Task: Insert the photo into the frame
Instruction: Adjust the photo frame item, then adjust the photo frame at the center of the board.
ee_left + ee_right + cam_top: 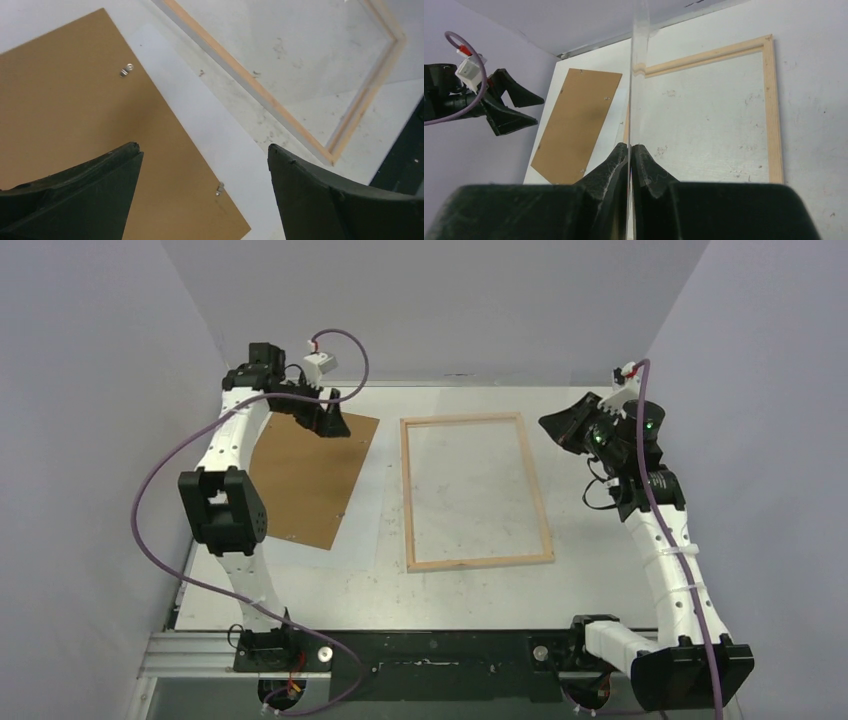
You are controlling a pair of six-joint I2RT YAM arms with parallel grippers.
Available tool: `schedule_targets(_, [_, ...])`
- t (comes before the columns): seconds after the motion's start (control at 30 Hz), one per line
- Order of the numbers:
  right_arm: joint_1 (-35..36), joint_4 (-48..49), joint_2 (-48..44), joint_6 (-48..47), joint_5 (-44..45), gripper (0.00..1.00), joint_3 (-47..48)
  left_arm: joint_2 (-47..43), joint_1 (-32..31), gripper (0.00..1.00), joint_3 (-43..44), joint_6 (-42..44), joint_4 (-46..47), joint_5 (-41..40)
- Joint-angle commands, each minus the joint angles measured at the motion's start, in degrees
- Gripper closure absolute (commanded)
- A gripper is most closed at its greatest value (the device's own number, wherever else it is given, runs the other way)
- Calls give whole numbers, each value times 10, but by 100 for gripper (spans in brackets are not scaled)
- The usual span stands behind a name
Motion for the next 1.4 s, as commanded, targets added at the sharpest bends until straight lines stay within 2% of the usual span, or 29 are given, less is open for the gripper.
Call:
schedule_targets(0.0, [-3,-11,14,-9,48,95,93,55,-85,4,106,-94,21,-186])
schedule_targets(0.07, [-5,-46,28,-28,92,95,149,82,-123,4,131,-104,23,-236])
schedule_targets(0.17, [-6,-91,48,-40,163,95,223,124,-156,4,161,-114,37,-235])
schedule_targets(0.27, [-7,-116,55,-42,198,95,262,155,-189,4,170,-63,45,-247])
schedule_targets(0.43, [-11,-137,52,-43,242,95,286,159,-224,4,129,164,16,-273])
schedule_targets(0.63, [-17,-152,46,-46,275,95,293,91,-246,4,-13,450,54,-288])
schedule_targets(0.7, [-17,-155,44,-43,275,95,294,68,-255,4,-67,555,60,-271])
schedule_targets(0.8, [-18,-159,40,-42,275,95,297,57,-275,4,-103,642,92,-278])
schedule_targets(1.07, [-35,-161,25,-41,289,95,294,105,-323,3,-65,678,113,-305])
schedule_targets(1.23, [-38,-152,23,-31,281,95,272,132,-340,0,-52,709,60,-330])
schedule_targets(1.37, [-40,-142,18,-24,281,95,261,169,-345,9,4,696,-20,-323])
